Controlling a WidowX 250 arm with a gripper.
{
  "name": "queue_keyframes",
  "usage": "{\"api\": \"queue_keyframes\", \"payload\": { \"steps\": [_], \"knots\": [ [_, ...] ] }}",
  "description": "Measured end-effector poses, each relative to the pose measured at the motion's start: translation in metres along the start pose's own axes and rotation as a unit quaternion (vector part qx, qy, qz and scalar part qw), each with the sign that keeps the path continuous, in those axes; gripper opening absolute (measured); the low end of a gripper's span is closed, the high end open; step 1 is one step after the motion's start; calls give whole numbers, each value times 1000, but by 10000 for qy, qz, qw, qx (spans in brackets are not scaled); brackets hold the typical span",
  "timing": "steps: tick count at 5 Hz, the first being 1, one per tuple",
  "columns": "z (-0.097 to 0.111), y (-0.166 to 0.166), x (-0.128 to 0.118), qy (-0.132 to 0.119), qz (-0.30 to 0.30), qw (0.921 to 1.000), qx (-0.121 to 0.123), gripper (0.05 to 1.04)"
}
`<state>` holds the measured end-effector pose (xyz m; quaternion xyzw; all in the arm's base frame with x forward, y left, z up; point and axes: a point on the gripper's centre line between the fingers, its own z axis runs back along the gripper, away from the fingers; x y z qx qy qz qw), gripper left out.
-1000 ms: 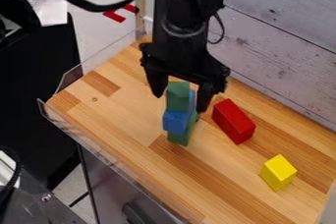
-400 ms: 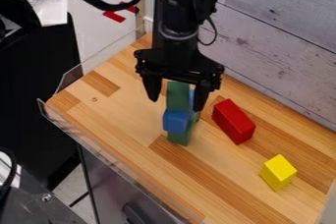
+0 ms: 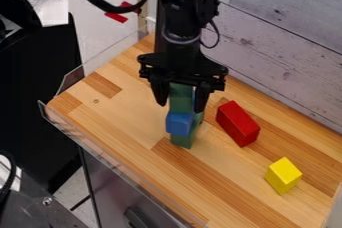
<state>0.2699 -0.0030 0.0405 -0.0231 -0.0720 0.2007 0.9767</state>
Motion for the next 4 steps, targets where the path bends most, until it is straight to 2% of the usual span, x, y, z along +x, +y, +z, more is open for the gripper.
{"api": "queue_keyframes", "payload": {
  "steps": [1, 3, 4],
  "knots": [
    [-1, 0, 1, -45, 110, 9999, -12, 573],
    [-1, 2, -1, -53, 154, 9999, -35, 572],
    [20, 3, -2, -345, -112, 9993, 44, 572]
  ]
}}
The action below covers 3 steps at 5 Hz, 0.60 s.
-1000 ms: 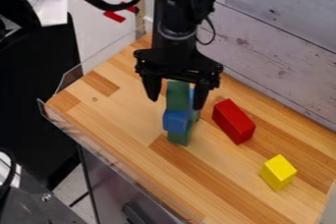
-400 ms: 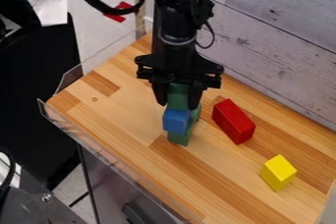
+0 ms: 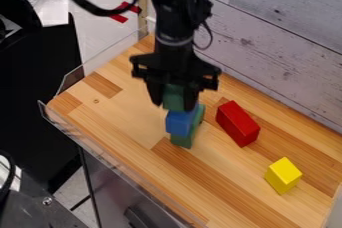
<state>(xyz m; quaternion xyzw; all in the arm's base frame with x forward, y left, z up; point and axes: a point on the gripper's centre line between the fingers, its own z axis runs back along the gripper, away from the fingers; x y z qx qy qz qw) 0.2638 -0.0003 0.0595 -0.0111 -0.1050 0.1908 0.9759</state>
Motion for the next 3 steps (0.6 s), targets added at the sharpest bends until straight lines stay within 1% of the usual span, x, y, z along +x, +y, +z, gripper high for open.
{"api": "queue_keyframes", "payload": {
  "steps": [1, 2, 3],
  "knots": [
    [11, -9, -7, -191, -487, 9986, 49, 572],
    [12, -17, -14, -186, -737, 9971, -5, 572],
    [3, -32, -27, -100, -1338, 9910, -23, 572]
  ]
}}
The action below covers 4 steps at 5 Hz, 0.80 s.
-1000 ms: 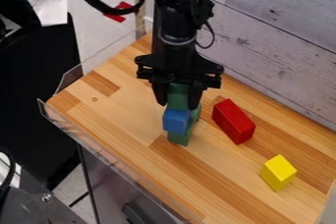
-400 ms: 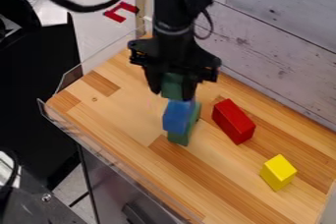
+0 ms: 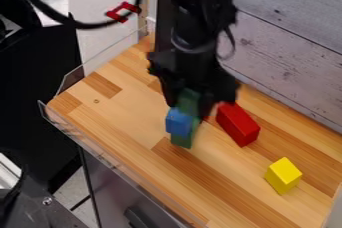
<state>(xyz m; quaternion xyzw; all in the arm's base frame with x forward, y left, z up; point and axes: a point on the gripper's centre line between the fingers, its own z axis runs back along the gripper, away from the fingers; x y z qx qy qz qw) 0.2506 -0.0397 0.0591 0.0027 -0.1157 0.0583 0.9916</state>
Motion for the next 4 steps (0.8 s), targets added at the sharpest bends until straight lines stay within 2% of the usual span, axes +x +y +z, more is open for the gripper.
{"api": "queue_keyframes", "payload": {
  "steps": [1, 2, 3, 4],
  "knots": [
    [-18, -12, -12, 62, -423, 9991, 25, 572],
    [-35, -32, -26, 338, -739, 9967, -6, 572],
    [-49, -44, -35, 555, -906, 9943, 23, 572],
    [-59, -53, -36, 620, -974, 9933, -7, 572]
  ]
}}
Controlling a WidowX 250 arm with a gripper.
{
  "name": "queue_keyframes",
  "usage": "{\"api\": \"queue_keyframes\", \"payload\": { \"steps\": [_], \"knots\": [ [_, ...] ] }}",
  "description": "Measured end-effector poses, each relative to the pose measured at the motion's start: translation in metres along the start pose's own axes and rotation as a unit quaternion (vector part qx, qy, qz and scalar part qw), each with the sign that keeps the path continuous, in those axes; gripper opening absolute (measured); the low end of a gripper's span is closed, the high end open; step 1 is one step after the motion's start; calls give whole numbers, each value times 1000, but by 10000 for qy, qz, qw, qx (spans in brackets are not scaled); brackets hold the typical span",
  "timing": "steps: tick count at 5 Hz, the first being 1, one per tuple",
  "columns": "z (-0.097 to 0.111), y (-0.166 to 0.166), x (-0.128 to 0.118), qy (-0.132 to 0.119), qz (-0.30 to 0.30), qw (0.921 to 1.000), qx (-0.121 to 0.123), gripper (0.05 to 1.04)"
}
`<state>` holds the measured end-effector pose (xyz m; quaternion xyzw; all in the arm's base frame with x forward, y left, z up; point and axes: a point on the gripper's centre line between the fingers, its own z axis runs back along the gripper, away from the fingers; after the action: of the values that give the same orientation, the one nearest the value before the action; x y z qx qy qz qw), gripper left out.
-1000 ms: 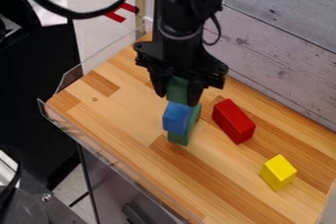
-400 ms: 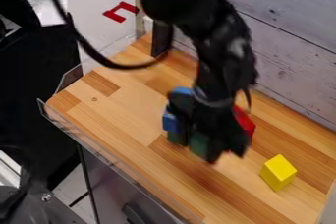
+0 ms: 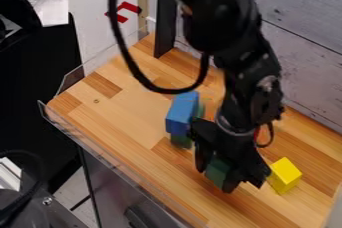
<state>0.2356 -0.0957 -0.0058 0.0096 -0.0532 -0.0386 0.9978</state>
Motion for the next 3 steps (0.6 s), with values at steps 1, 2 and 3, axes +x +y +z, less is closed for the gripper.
{"api": "queue_keyframes", "payload": {
  "steps": [1, 2, 3],
  "knots": [
    [-12, -2, 0, -20, 11, 10000, 60, 572],
    [-16, -5, 4, -126, 36, 9999, -5, 572],
    [-17, -4, 2, -116, 132, 9998, -38, 657]
  ]
}}
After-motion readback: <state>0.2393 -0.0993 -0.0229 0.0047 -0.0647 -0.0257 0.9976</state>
